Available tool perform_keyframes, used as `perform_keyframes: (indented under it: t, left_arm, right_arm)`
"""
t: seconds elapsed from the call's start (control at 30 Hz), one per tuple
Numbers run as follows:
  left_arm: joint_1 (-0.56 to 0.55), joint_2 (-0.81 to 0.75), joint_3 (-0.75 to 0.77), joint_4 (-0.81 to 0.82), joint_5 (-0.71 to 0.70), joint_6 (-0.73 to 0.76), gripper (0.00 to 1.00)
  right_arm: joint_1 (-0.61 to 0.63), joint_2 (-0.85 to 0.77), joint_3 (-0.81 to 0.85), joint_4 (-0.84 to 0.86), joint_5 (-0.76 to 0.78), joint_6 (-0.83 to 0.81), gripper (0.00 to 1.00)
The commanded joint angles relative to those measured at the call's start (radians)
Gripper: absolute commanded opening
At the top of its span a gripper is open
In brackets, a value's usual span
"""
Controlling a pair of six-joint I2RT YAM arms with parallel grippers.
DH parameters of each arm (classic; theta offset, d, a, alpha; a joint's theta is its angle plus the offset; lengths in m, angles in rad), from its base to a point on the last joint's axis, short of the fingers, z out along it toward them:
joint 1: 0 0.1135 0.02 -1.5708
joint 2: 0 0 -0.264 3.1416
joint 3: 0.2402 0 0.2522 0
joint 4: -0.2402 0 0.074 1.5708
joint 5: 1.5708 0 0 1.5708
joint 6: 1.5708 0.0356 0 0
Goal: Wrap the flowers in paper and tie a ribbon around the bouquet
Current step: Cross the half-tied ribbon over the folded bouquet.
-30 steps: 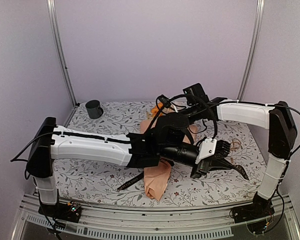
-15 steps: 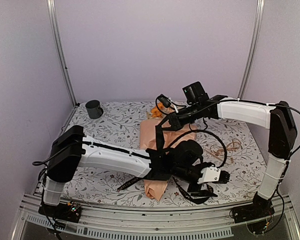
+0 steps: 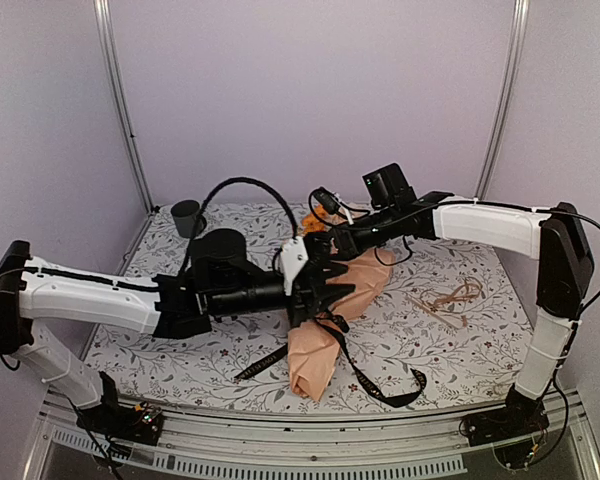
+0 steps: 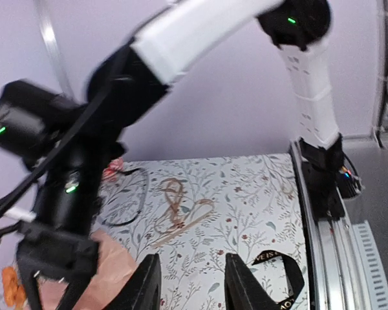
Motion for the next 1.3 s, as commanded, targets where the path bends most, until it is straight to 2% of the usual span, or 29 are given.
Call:
perform_keyframes:
  t: [0.0,0.17,0.3,0.43,0.6,0.63,0.77,0.83,0.87,0.97,1.03,1.1,1.17,1.23,1.27]
  left_arm:
    - [0.109,-0.076,-0.226,0.245,-0.187,-0.262,0.33]
    - [0.165,-0.040,-0.344,0.352,-0.152,-0.286,0.62]
    - [0.192,0.052,-0.327,0.392,-0.125,-0.302,0.64]
    - [0.227,0.119,-0.304,0.434,-0.147,-0.349,0.58]
    - [0.234,0.194,-0.259,0.469,-0.061,-0.355,0.54]
    - [0.234,0.205,-0.257,0.488,-0.052,-0.357,0.51]
    - [0.237,0.233,-0.256,0.532,-0.047,-0.368,0.29]
    - [0.240,0.239,-0.254,0.532,-0.044,-0.368,0.06]
    - [0.241,0.238,-0.255,0.528,-0.042,-0.368,0.00]
    - [0.242,0.230,-0.283,0.537,-0.031,-0.379,0.00]
    - [0.242,0.224,-0.315,0.569,-0.028,-0.388,0.00]
    - [0.242,0.221,-0.341,0.600,-0.028,-0.393,0.00]
    - [0.242,0.219,-0.350,0.617,-0.025,-0.395,0.00]
    - [0.242,0.217,-0.356,0.629,-0.023,-0.395,0.00]
    - [0.242,0.217,-0.359,0.635,-0.023,-0.395,0.00]
  right_arm:
    - [0.008,-0.034,-0.061,0.131,0.015,0.133,0.00]
    - [0.027,-0.047,-0.093,0.215,0.005,0.199,0.00]
    - [0.044,-0.037,-0.085,0.229,0.001,0.208,0.00]
    - [0.056,-0.041,-0.089,0.249,-0.008,0.220,0.00]
    - [0.074,-0.040,-0.087,0.252,-0.015,0.214,0.00]
    - [0.074,-0.041,-0.087,0.252,-0.015,0.214,0.00]
    - [0.074,-0.039,-0.092,0.251,-0.020,0.214,0.00]
    - [0.074,-0.041,-0.096,0.245,-0.024,0.211,0.00]
    - [0.074,-0.046,-0.097,0.236,-0.025,0.208,0.00]
    - [0.069,-0.097,-0.118,0.181,0.031,0.166,0.15]
    - [0.053,-0.147,-0.161,0.171,0.064,0.139,0.18]
    - [0.030,-0.181,-0.216,0.170,0.074,0.137,0.25]
    - [0.028,-0.186,-0.245,0.153,0.099,0.130,0.25]
    - [0.030,-0.163,-0.289,0.138,0.094,0.124,0.20]
    - [0.031,-0.149,-0.297,0.134,0.089,0.125,0.15]
